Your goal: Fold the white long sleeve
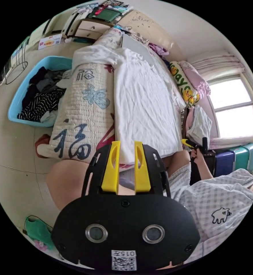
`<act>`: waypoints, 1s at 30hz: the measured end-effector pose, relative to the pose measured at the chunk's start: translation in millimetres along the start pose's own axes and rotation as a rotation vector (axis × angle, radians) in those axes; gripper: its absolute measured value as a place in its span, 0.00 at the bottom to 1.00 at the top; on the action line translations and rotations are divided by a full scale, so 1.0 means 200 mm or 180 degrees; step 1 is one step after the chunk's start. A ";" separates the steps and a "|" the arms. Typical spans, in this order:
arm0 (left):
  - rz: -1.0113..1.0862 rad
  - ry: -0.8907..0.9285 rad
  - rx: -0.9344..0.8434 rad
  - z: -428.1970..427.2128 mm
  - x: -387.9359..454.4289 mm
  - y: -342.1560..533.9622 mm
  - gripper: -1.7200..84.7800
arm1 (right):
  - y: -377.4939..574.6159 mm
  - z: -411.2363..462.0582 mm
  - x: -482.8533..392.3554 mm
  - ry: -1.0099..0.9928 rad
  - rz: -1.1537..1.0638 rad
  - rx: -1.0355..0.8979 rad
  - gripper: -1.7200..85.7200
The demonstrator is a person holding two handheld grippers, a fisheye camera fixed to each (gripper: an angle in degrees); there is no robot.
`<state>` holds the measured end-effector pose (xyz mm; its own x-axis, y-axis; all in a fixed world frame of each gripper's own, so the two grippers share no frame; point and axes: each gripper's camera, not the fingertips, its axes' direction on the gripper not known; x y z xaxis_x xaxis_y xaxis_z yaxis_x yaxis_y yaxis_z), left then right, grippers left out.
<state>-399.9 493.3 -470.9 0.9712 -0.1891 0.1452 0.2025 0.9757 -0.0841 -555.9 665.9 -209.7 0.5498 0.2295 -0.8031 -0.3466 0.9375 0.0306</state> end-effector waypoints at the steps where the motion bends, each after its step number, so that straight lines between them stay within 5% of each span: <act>1: 0.0016 -0.0118 -0.0091 0.04 0.02 0.00 0.11 | 0.00 0.07 -0.01 -0.0049 -0.0071 -0.0137 0.15; 13: 0.0061 -0.0221 0.0239 -0.10 0.14 0.09 0.02 | 0.05 0.21 -0.15 0.0616 -0.0078 0.0137 0.03; 22: 0.0181 -0.0822 -0.0508 0.09 0.31 -0.03 0.02 | -0.11 0.60 -0.23 0.0930 -0.0085 -0.0525 0.03; 30: 0.0016 -0.0558 -0.0410 0.02 0.35 -0.01 0.03 | -0.07 0.76 -0.35 0.1261 -0.0243 -0.0467 0.05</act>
<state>-331.9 479.0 -457.5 0.9378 -0.1510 0.3127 0.2230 0.9522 -0.2089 -473.8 676.1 -63.4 0.2537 0.0160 -0.9672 -0.4366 0.8941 -0.0997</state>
